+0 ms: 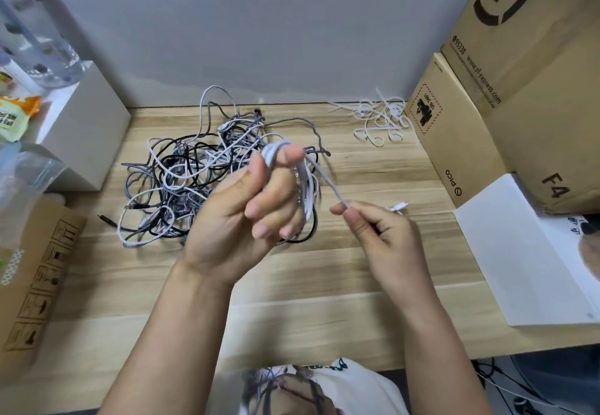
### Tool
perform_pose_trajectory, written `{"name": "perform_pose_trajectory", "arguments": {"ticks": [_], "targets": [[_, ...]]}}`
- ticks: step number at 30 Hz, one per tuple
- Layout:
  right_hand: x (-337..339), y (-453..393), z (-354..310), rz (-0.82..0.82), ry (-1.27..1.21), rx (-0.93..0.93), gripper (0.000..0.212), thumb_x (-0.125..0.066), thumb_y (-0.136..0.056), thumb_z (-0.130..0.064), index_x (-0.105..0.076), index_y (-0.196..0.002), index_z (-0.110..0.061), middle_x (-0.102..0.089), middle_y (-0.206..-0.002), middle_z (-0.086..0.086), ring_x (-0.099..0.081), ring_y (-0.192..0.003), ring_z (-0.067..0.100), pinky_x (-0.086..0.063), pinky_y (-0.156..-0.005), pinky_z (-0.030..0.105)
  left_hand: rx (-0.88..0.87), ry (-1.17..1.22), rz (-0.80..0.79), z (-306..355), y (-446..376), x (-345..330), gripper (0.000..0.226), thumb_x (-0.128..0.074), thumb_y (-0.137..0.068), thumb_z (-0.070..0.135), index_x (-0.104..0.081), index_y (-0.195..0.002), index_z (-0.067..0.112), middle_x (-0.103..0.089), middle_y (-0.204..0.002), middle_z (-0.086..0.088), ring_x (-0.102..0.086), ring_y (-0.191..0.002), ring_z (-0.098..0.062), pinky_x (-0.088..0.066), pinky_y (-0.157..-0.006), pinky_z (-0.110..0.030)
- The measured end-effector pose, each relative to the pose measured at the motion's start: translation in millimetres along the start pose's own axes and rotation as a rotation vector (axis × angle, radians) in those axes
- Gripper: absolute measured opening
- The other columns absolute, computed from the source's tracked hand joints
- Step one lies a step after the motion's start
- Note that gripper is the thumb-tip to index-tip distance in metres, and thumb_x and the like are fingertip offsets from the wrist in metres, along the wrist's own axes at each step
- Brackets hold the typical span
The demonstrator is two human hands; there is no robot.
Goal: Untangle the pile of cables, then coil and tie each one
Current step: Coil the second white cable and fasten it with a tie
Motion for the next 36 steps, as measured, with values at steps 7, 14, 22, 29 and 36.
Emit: {"name": "perform_pose_trajectory", "arguments": {"ticks": [7, 14, 22, 29, 36], "targets": [[-42, 13, -11, -0.331, 0.391, 0.038, 0.047, -0.033, -0.082, -0.058, -0.060, -0.112, -0.033, -0.066, -0.075, 0.003, -0.062, -0.081, 0.029, -0.050, -0.073, 0.040, -0.208, -0.522, 0.401, 3, 1, 21, 0.048, -0.040, -0.094, 0.023, -0.029, -0.137, 0.005, -0.051, -0.058, 0.008, -0.051, -0.051, -0.007, -0.047, -0.061, -0.018], [-30, 19, -47, -0.251, 0.536, 0.225, 0.037, -0.034, -0.084, -0.047, -0.063, -0.086, -0.023, -0.066, -0.078, -0.002, -0.060, -0.075, 0.025, -0.043, -0.060, 0.037, -0.014, -0.982, 0.384, -18, 0, 26, 0.039, -0.044, -0.089, 0.022, -0.037, -0.124, 0.037, -0.062, -0.067, 0.005, -0.056, -0.067, -0.010, -0.046, -0.071, -0.018], [4, 11, -46, -0.002, 0.117, 0.149, 0.015, -0.072, -0.069, -0.039, -0.063, -0.075, -0.028, -0.068, -0.068, -0.018, -0.065, -0.064, 0.006, -0.050, -0.060, 0.029, 0.225, -1.281, 0.397, -28, 9, 32, 0.031, -0.045, -0.087, 0.052, -0.062, -0.073, 0.030, -0.049, -0.049, 0.010, -0.041, -0.047, -0.004, -0.031, -0.049, -0.018], [1, -2, -41, -0.022, -0.018, 0.161, 0.041, -0.057, -0.072, -0.070, -0.056, -0.087, -0.033, -0.045, -0.061, -0.010, -0.041, -0.054, 0.006, -0.034, -0.053, 0.020, 0.324, -1.093, 0.217, -31, 10, 6, 0.048, -0.035, -0.081, 0.054, -0.059, -0.052, 0.024, -0.035, -0.037, 0.008, -0.031, -0.038, -0.002, -0.026, -0.044, -0.011], [-15, -1, -62, -0.056, -0.218, 0.328, 0.056, -0.042, -0.090, -0.057, -0.047, -0.045, -0.024, -0.041, -0.048, 0.000, -0.042, -0.050, 0.013, -0.030, -0.053, 0.022, 0.329, -0.884, 0.081, -29, 3, -13, 0.043, -0.048, -0.086, 0.044, -0.051, -0.047, 0.027, -0.031, -0.039, 0.012, -0.025, -0.037, -0.001, -0.021, -0.042, -0.011]]}}
Point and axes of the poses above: each hand's wrist, its own y-axis away from the middle knuckle, its own x-axis out of the back of the hand, z = x × y, the point moved 7 cm from there along -y, towards the middle knuckle
